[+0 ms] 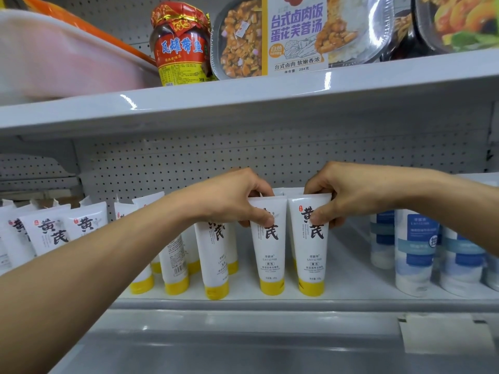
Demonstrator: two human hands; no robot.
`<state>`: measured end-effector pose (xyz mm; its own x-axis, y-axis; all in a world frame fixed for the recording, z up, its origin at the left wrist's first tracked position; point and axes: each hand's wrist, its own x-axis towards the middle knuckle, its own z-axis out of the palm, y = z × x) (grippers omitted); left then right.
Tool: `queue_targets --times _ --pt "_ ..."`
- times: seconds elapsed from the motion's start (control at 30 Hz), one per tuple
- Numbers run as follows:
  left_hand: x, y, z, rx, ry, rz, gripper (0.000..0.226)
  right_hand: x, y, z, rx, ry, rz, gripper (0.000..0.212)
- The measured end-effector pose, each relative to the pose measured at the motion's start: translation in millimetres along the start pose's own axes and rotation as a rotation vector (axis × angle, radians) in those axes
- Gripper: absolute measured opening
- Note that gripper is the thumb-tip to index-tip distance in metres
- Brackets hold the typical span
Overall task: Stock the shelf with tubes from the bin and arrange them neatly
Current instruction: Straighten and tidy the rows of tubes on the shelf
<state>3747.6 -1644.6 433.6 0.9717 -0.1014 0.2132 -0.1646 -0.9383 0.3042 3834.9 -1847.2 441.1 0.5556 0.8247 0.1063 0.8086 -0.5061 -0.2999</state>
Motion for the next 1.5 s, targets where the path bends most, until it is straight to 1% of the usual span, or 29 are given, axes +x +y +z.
queue_targets --times 0.1,0.2,0.27,0.33,0.4,0.43,0.5,0.57,0.67,0.73,0.8,0.93,1.07,1.17,1.23,1.33,1.5 --pt "-5 4 -8 0.021 0.034 -0.009 0.02 -1 -1 -2 -0.056 0.021 -0.007 0.016" --pt "-14 6 -31 -0.014 0.201 -0.003 0.014 -2 -4 -10 -0.094 0.13 -0.045 0.022" --pt "-20 2 -48 0.016 0.312 0.003 0.015 -2 -10 -16 -0.103 0.216 -0.085 0.023" --pt "-24 -6 -59 0.078 0.349 -0.021 0.017 2 -17 -21 -0.107 0.277 -0.137 0.024" --pt "-23 -20 -65 0.14 0.324 -0.062 0.02 10 -24 -23 -0.117 0.288 -0.164 0.021" --pt "-22 -27 -67 0.169 0.286 -0.079 0.021 15 -28 -24 -0.123 0.281 -0.166 0.02" --pt "-17 -40 -71 0.192 0.161 -0.091 0.025 28 -34 -24 -0.142 0.256 -0.152 0.019" --pt "-10 -52 -73 0.167 0.016 -0.082 0.033 43 -40 -24 -0.145 0.213 -0.117 0.02" --pt "4 -64 -71 0.169 -0.109 -0.032 0.039 62 -48 -20 -0.163 0.11 -0.042 0.025" --pt "12 -69 -66 0.155 -0.169 0.006 0.038 73 -52 -18 -0.179 0.064 -0.006 0.028" --pt "19 -71 -60 0.133 -0.208 0.042 0.031 79 -56 -16 -0.175 0.024 0.016 0.027" --pt "28 -72 -49 0.179 -0.166 0.101 0.022 87 -57 -8 -0.181 -0.048 0.034 0.019" --pt "30 -70 -43 0.147 -0.135 0.084 0.007 92 -51 -1 -0.176 -0.035 0.02 0.006" --pt "32 -69 -41 0.141 -0.125 0.067 0.012 92 -48 1 -0.144 -0.014 0.007 0.003" --pt "34 -70 -40 0.149 -0.11 0.062 0.017 91 -48 1 -0.121 -0.018 0.004 0.009" --pt "35 -72 -39 0.147 -0.098 0.066 0.015 91 -48 1 -0.102 -0.023 -0.004 0.015" --pt "35 -72 -38 0.121 -0.096 0.068 0.016 92 -46 2 -0.092 -0.021 -0.015 0.005"
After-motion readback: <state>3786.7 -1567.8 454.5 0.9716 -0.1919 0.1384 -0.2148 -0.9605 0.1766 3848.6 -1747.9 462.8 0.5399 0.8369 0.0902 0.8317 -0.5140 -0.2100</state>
